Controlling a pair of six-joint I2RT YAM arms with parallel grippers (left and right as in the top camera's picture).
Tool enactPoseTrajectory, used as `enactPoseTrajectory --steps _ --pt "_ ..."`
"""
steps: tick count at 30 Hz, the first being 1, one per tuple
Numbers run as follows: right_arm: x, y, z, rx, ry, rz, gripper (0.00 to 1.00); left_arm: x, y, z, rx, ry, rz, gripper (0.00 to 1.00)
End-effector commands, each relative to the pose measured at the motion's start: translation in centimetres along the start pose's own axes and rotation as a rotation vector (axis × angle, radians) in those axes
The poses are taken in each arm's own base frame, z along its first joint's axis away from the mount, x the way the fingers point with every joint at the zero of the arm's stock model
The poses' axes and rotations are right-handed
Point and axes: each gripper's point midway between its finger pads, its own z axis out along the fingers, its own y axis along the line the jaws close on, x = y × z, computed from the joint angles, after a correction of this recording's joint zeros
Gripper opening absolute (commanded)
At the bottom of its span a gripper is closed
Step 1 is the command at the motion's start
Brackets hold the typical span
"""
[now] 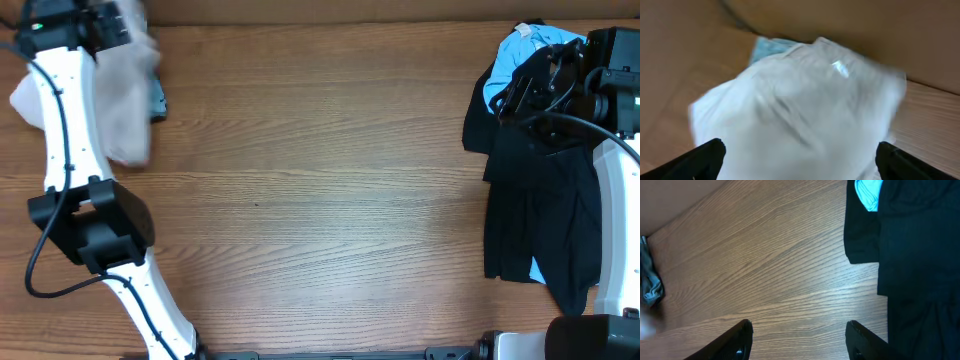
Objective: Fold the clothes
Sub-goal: 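Lower the shorts onto the jeans at top left with the left gripper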
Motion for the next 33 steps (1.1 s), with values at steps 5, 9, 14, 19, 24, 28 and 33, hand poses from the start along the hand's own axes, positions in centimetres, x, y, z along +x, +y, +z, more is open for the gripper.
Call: enactPoseTrajectory --steps 5,9,14,19,24,28,33 --pt "0.1 -0.3 0.4 0.013 0.009 -0.001 0.63 -1.2 -0.1 -2.1 0.014 -0.027 -0.014 1.00" --pt "0.1 -0.3 0.4 0.013 0.010 -0.001 0.63 -0.6 0.0 -2.6 0.018 0.006 0.036 1.00" --pt "0.1 -0.3 0.4 0.012 0.009 -0.001 0.63 1.9 -1.8 -1.1 0.114 0.076 0.220 1.00" --pt "0.1 -0.3 0.4 0.012 0.009 -0.001 0.64 6.5 -4.0 1.4 0.237 0.215 0.360 1.00" --pt "0.0 -0.3 0.4 0.011 0.004 -0.002 0.63 11.9 -6.5 3.1 0.376 0.368 0.495 1.00" --pt "0.0 -0.3 0.4 0.011 0.003 -0.003 0.63 15.3 -7.6 5.1 0.380 0.455 0.566 1.00" --pt "0.0 -0.3 0.4 0.011 0.003 -0.002 0.63 18.5 -8.0 7.8 0.301 0.537 0.629 0.92"
